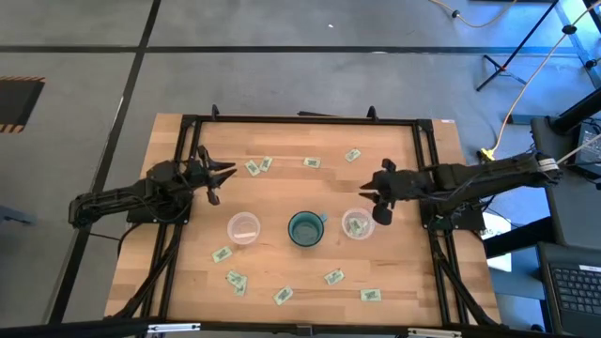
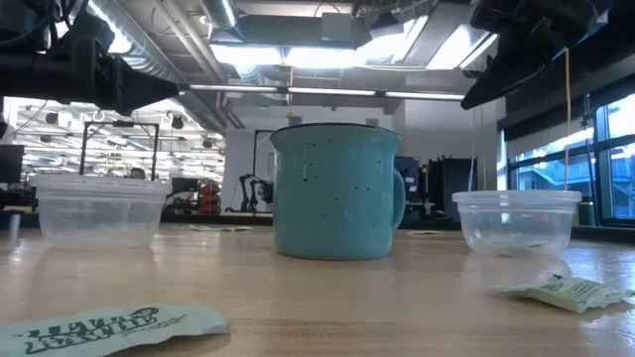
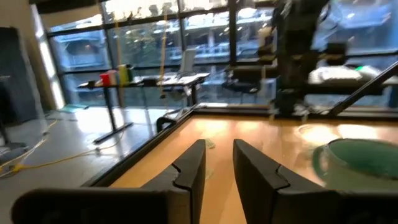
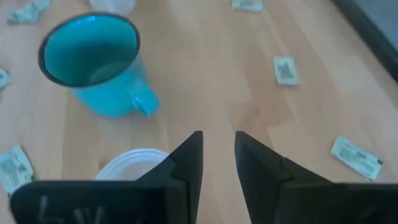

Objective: Pick and place Stevia / Truvia into bins
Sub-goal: Put the green stevia packet into the left transparent container

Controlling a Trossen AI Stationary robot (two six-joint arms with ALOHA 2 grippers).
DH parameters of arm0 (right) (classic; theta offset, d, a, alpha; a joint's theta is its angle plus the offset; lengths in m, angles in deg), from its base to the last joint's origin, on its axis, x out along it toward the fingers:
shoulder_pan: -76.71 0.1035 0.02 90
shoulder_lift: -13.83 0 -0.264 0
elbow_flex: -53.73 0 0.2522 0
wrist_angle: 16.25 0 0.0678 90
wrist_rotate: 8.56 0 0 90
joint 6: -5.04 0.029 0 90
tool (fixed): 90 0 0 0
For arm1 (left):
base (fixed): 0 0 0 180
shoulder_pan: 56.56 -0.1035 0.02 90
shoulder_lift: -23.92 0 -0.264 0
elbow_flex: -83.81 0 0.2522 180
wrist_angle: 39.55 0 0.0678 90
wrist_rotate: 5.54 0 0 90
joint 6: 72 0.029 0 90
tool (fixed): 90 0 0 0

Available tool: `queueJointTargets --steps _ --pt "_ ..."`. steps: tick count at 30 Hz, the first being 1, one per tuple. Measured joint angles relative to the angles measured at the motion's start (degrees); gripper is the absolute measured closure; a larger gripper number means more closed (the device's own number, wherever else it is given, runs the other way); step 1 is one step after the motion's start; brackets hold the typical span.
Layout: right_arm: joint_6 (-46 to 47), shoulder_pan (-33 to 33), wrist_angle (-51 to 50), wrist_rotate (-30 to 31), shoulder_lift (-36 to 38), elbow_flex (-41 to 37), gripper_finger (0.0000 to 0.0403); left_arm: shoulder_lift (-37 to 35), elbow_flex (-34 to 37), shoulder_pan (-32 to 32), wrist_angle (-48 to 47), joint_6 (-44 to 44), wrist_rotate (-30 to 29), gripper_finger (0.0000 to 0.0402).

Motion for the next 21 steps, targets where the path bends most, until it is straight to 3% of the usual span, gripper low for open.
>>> queueJointTargets --steps 7,10,17,21 --pt "-0.3 -2.0 1.3 0.0 4.9 -1.9 0.0306 0.1 -2.4 0.6 0.8 -10.3 9.2 0.026" --pt "-0.3 -2.7 1.6 0.0 5.1 -1.9 0.0306 1.6 -4.2 2.5 0.6 -7.8 12.1 0.0251" --pt "-0.6 -4.8 3.7 -0.1 4.6 -1.9 0.0306 13.1 -14.3 10.6 -1.3 0.8 11.5 0.0257" --pt "-1.3 -5.8 4.4 -0.1 4.5 -1.9 0.0306 23.9 -23.2 16.6 -12.2 1.8 4.2 0.0258"
